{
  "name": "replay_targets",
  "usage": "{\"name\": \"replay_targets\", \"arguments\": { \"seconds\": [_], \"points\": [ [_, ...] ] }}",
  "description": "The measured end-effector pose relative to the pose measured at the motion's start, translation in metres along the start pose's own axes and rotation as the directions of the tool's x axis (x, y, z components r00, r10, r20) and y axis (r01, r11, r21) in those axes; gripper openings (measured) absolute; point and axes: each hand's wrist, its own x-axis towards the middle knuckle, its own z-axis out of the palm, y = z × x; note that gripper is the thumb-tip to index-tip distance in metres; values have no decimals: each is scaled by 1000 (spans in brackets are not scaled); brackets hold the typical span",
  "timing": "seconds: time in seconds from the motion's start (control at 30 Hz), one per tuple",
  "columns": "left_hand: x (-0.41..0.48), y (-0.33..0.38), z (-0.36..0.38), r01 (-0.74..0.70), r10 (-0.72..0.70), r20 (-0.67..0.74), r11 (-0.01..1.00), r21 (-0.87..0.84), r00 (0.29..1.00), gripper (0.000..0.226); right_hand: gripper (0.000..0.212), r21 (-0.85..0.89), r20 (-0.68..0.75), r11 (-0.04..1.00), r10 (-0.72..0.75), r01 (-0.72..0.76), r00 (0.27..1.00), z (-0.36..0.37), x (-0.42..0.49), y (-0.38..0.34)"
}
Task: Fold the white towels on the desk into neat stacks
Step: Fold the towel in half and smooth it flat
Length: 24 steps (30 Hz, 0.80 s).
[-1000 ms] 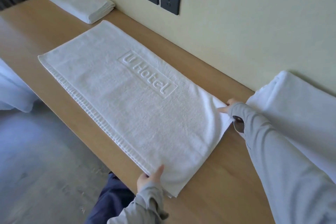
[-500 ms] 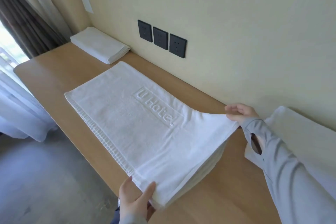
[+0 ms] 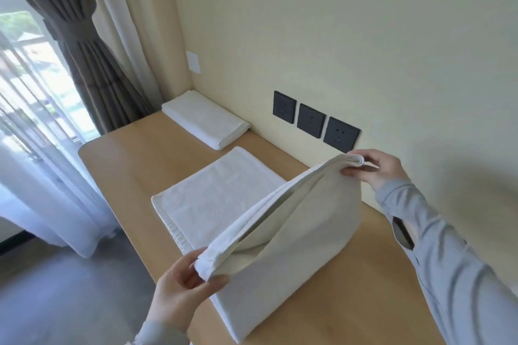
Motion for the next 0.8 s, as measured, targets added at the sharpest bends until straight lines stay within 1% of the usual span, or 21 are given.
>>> {"name": "replay_targets", "arguments": {
  "seconds": [0.07,0.13,0.17,0.23,0.27,0.3,0.33,0.37,0.43,0.5,0.53,0.57,0.63,0.67,0.73,0.8],
  "points": [
    [29,7,-21,-39,40,-4,996,80,999,44,17,-88,-42,995,-55,51,998,37,24,-12],
    [61,7,-45,-51,46,35,989,137,998,44,7,-157,-65,985,-77,66,995,76,51,-22],
    [78,6,-59,-38,31,48,985,168,998,40,5,-232,-70,970,-87,68,994,97,67,-25],
    [113,-3,-85,8,-14,29,978,210,999,28,11,-414,-59,907,-107,73,992,139,99,-25],
    [131,-9,-98,37,-36,-9,971,238,999,33,13,-481,-51,874,-108,70,993,161,115,-24],
    [149,-14,-108,72,-61,-51,965,254,997,45,14,-537,-37,841,-95,61,995,183,130,-20],
    [167,-17,-117,118,-97,-95,964,240,991,53,17,-584,-18,810,-71,47,997,205,147,-15],
    [186,-19,-126,156,-130,-134,965,209,982,57,20,-619,3,785,-45,37,999,228,163,-7],
    [224,-30,-143,181,-153,-172,970,162,973,55,24,-670,57,742,21,22,998,269,193,13],
    [259,-43,-157,213,-186,-191,968,129,964,42,23,-719,49,694,94,-31,994,304,215,34],
    [273,-49,-163,250,-223,-201,961,119,954,38,21,-718,44,694,121,-53,992,320,224,47],
    [286,-55,-168,279,-250,-206,952,126,946,36,20,-694,51,717,144,-69,988,334,233,60],
    [302,-70,-177,317,-271,-217,923,218,938,37,19,-655,79,749,205,-104,975,357,241,85],
    [307,-75,-180,323,-266,-226,906,274,937,37,19,-669,79,735,215,-108,973,366,243,95],
    [311,-84,-183,299,-217,-247,879,371,944,31,20,-743,61,664,198,-88,978,376,245,110],
    [312,-83,-181,274,-167,-281,873,403,945,18,25,-814,59,578,163,-47,985,379,243,118]
  ]
}}
